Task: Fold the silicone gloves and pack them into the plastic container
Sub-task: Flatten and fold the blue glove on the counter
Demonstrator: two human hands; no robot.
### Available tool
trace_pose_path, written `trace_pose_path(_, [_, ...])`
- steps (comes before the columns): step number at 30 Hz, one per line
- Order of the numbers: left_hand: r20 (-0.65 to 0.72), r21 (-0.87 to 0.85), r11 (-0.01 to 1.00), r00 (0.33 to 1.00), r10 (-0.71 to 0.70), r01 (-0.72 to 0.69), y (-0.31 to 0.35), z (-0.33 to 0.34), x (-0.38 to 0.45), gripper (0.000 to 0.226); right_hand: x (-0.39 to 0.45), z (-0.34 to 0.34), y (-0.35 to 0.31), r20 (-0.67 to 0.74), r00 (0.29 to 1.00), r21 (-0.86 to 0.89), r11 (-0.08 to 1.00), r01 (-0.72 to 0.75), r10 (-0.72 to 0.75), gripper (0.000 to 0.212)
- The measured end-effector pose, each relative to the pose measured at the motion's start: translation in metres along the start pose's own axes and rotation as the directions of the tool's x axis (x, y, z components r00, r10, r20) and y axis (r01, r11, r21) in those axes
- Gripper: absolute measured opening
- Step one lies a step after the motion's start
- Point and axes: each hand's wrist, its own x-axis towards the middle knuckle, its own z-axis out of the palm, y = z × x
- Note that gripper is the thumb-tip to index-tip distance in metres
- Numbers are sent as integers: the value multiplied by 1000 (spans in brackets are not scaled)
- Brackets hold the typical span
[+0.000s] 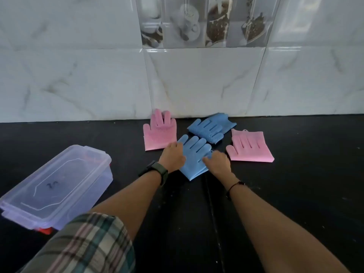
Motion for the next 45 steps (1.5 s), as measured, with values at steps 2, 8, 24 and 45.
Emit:
trace_pose_path(2, [34,22,999,999,-42,41,1,7,-1,37,1,7,0,59,996,43,996,-76,74,24])
trace_pose_path(8, [63,87,996,998,-23,17,23,40,-7,64,9,10,-10,63,988,163,976,-147,138,12])
trace_pose_path(24, [517,-788,-606,414,-749,-111,1,17,-47,36,2,8,14,390,827,-76,881,466,-404,57])
trace_pose_path(45, [522,-849,-33,826,-212,528,19,18,-33,29,-166,7,5,630,731,-414,682,603,-263,30])
